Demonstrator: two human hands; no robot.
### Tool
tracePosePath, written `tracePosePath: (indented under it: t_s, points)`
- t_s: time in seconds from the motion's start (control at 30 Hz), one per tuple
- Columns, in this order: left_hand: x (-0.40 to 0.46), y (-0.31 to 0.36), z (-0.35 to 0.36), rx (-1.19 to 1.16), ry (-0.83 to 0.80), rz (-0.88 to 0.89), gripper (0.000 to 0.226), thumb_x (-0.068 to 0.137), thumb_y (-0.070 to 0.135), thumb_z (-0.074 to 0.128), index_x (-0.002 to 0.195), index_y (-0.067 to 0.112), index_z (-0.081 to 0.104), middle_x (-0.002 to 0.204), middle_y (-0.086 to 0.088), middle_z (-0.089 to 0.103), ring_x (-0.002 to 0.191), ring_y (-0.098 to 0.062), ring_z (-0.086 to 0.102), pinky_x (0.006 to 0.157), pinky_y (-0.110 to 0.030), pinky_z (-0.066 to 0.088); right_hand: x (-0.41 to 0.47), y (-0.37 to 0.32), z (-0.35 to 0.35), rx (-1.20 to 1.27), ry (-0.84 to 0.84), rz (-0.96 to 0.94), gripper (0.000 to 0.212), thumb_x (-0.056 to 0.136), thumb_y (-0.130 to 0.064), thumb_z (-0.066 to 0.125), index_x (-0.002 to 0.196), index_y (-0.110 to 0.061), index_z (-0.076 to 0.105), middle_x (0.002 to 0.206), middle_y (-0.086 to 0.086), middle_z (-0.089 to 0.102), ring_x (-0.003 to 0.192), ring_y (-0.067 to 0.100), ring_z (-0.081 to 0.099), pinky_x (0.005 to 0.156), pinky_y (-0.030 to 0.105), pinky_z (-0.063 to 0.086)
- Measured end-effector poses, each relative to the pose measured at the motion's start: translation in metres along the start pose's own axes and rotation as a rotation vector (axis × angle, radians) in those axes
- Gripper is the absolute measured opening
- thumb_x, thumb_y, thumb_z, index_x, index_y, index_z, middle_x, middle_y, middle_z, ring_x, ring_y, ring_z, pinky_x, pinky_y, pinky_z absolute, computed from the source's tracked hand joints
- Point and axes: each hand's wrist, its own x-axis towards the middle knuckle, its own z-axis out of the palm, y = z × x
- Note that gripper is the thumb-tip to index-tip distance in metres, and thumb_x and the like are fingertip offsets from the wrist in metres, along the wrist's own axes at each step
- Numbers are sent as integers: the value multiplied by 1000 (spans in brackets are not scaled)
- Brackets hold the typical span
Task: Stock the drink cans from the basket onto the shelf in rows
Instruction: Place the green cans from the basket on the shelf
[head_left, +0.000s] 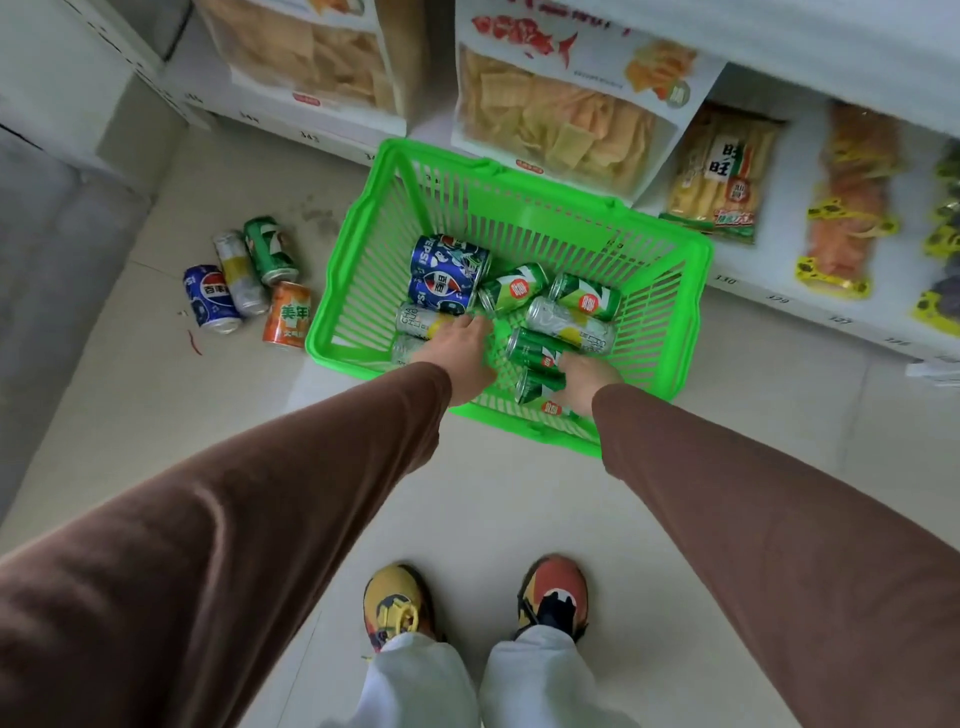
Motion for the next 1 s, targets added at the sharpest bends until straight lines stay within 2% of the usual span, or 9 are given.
tracePosePath:
  t_s: [0.17, 0.33, 0.4, 0.5, 0.57, 0.67, 0.77, 0.87, 1.0]
  points:
    - [43, -8, 37, 62, -111, 43, 62, 91, 33, 61, 144, 13, 35, 142, -13, 41, 132, -31, 37, 107, -45, 37, 45, 11, 33, -292, -132, 35, 29, 100, -8, 50, 128, -6, 59, 126, 12, 64, 114, 30, 62, 86, 33, 48]
    - [61, -16, 58, 89, -114, 71, 60, 92, 34, 59, 145, 13, 36, 141, -13, 42, 131, -31, 39, 107, -42, 36, 67, 18, 50, -294, -84, 104, 44, 96, -12, 55, 138, -4, 43, 131, 19, 58, 123, 36, 55, 81, 39, 44]
    - [63, -20, 63, 89, -119, 67, 60, 92, 35, 59, 144, 15, 37, 141, -13, 42, 130, -31, 40, 106, -42, 37, 69, 19, 58, -232, -60, 114, 51, 93, -12, 60, 138, -6, 37, 117, 20, 60, 108, 37, 60, 73, 39, 43]
    - [65, -22, 67, 97, -125, 63, 60, 92, 35, 59, 144, 16, 38, 141, -12, 42, 129, -31, 42, 104, -43, 38, 70, 23, 68, -205, -1, 125, 48, 93, -13, 61, 133, -8, 35, 96, 14, 57, 86, 33, 56, 67, 38, 42]
    - [65, -23, 67, 94, -126, 64, 60, 92, 35, 60, 144, 16, 38, 141, -12, 42, 129, -30, 42, 104, -42, 38, 69, 26, 68, -222, 26, 97, 50, 90, -19, 68, 131, -9, 40, 105, 14, 60, 95, 33, 58, 69, 38, 43]
    - [61, -21, 63, 95, -110, 58, 61, 92, 34, 60, 145, 15, 36, 143, -12, 41, 131, -30, 40, 107, -42, 37, 63, 28, 61, -245, 34, 50, 66, 85, -44, 73, 135, -9, 46, 129, 15, 55, 121, 33, 52, 88, 41, 49]
    - [46, -13, 49, 87, -84, 37, 61, 91, 33, 60, 143, 13, 37, 139, -13, 45, 127, -31, 42, 104, -42, 39, 43, 22, 41, -159, 25, 61, 79, 79, -58, 73, 134, -7, 49, 132, 15, 51, 121, 33, 53, 89, 40, 49]
    - [19, 4, 26, 51, -74, 18, 60, 90, 30, 61, 143, 14, 38, 137, -12, 46, 127, -31, 42, 103, -43, 41, 8, 17, 14, 4, 72, 64, 75, 77, -55, 77, 130, -8, 53, 128, 14, 51, 109, 32, 60, 79, 34, 48]
    - [-33, 39, -33, 26, -16, 17, 58, 89, 28, 61, 141, 15, 40, 135, -11, 46, 125, -30, 44, 100, -42, 42, -70, 6, -43, 282, 204, 47, 77, 79, -48, 79, 140, -10, 52, 134, 14, 52, 118, 31, 57, 89, 33, 45]
